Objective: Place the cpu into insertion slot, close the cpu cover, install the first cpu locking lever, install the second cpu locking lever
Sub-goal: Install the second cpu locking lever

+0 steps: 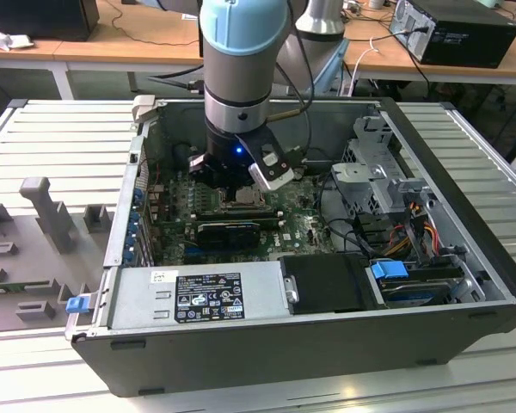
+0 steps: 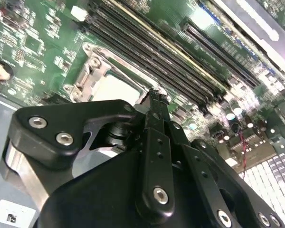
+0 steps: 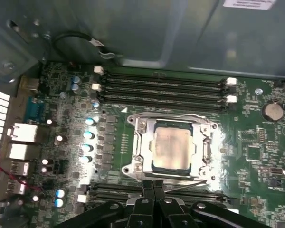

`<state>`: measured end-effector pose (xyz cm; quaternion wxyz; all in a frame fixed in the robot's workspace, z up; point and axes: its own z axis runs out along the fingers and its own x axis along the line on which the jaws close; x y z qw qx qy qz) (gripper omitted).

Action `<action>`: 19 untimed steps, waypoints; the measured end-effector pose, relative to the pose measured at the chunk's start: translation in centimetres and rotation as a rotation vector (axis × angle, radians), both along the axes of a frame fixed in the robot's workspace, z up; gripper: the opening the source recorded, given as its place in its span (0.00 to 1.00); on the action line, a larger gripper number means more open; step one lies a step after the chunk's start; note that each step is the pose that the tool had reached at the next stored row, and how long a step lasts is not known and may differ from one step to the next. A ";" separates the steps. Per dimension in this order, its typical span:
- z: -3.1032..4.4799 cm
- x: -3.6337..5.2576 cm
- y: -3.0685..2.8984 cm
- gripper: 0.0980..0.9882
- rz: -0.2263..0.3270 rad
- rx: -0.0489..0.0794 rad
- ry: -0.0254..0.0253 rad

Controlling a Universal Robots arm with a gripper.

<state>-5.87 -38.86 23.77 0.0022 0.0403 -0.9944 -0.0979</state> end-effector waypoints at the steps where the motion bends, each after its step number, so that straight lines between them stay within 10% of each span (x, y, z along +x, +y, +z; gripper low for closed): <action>1: -0.02 -0.25 -0.02 0.01 0.000 0.002 0.0000; 19: -1.20 -0.28 -0.82 0.01 -0.001 0.035 0.0016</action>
